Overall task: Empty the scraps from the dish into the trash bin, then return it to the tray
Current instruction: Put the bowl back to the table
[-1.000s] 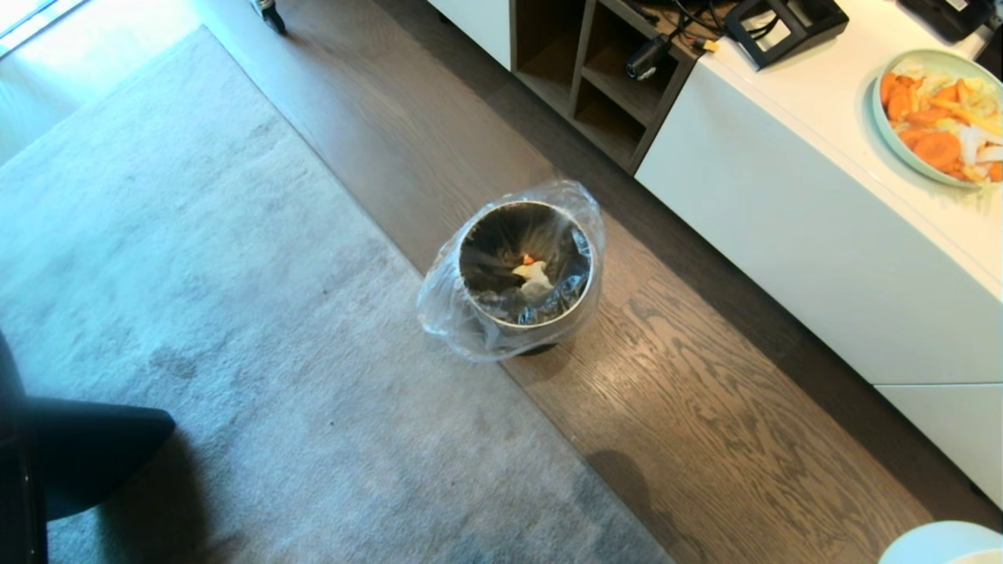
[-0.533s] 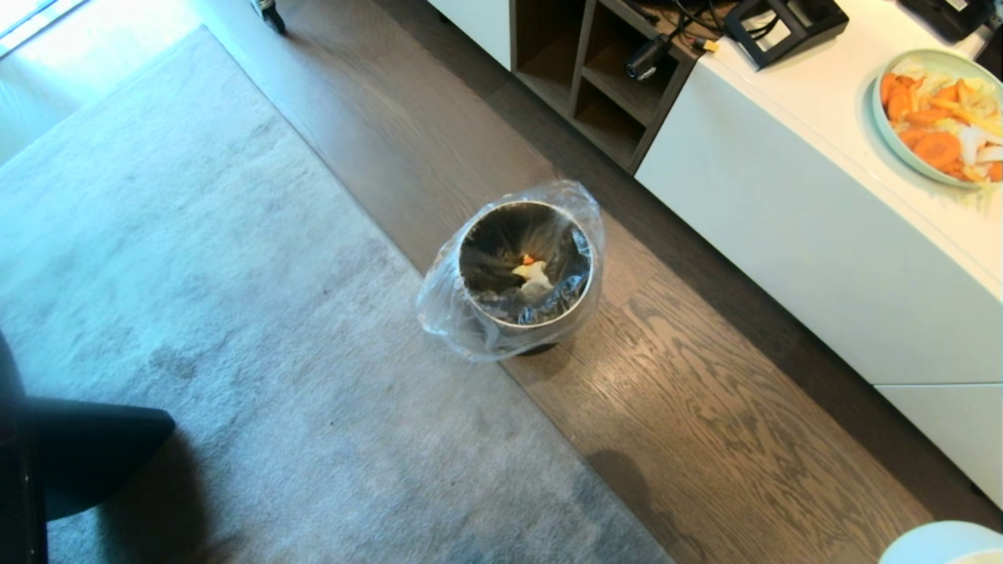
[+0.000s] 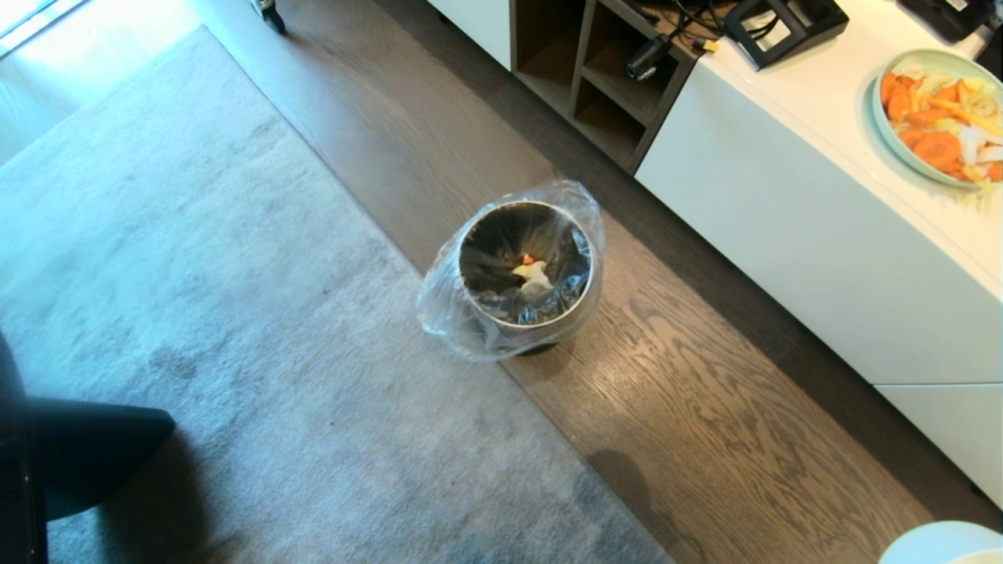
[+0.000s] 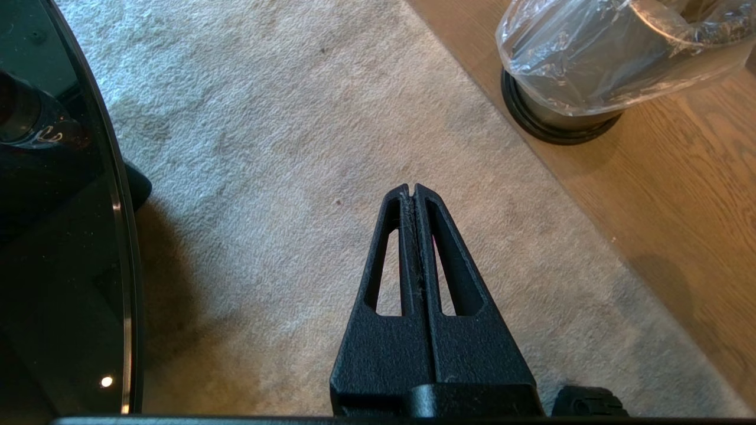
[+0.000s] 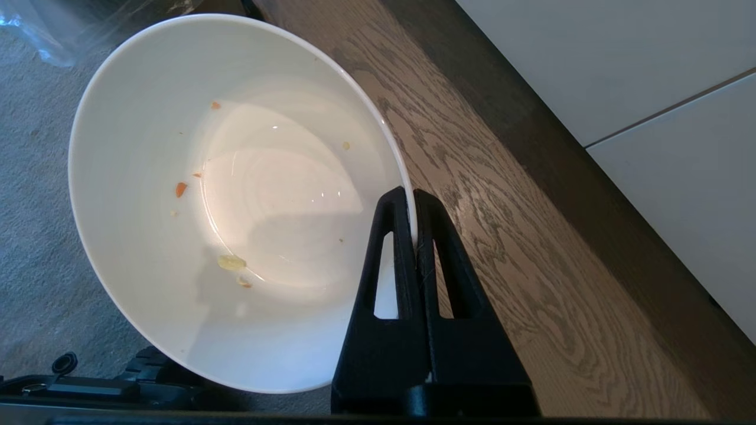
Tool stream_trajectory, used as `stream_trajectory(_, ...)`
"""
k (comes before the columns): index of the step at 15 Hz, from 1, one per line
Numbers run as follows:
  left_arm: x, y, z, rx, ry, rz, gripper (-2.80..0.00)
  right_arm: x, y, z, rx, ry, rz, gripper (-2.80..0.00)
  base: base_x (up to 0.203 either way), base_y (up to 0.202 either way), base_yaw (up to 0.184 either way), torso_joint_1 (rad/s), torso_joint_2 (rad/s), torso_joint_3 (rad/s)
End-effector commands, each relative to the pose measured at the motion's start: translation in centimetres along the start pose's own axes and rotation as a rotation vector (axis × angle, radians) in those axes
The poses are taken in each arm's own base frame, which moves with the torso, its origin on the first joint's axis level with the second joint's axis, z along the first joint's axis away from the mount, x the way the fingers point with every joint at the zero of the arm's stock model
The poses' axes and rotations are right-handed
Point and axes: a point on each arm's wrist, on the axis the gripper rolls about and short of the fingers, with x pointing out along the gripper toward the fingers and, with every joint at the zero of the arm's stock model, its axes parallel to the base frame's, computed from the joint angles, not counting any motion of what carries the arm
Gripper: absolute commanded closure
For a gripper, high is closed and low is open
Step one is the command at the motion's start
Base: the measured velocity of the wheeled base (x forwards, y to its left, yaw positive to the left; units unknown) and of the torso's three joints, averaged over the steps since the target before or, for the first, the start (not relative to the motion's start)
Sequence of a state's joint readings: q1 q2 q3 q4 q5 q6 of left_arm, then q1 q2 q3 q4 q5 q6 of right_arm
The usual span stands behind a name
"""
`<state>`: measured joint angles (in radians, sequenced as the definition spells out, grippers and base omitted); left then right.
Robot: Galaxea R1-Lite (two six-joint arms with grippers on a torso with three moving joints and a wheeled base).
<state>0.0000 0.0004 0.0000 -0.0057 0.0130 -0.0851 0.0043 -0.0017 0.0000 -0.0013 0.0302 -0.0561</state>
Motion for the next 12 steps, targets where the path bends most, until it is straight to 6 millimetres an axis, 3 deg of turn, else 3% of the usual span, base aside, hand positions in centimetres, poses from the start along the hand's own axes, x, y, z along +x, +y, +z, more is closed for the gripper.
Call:
stream_trajectory(1,0.0,0.0,0.0,-0.001,-0.001,0.001,0.0,0.01,0.0,0.01,0.0,0.001,0.001,0.0,0.0,0.0,0.0,0.0,0.0,0.0)
stream_trajectory(5,0.0,0.0,0.0,-0.001,-0.001,0.001,0.0,0.01,0.0,0.01,-0.001,0.001,0.001,0.0,0.0,0.0,0.0,0.002,0.0,0.057)
stream_trajectory(12,0.0,0.0,0.0,-0.001,-0.001,0.001,0.0,0.01,0.0,0.01,-0.001,0.001,0.001,0.0,0.0,0.0,0.0,0.003,0.0,0.187)
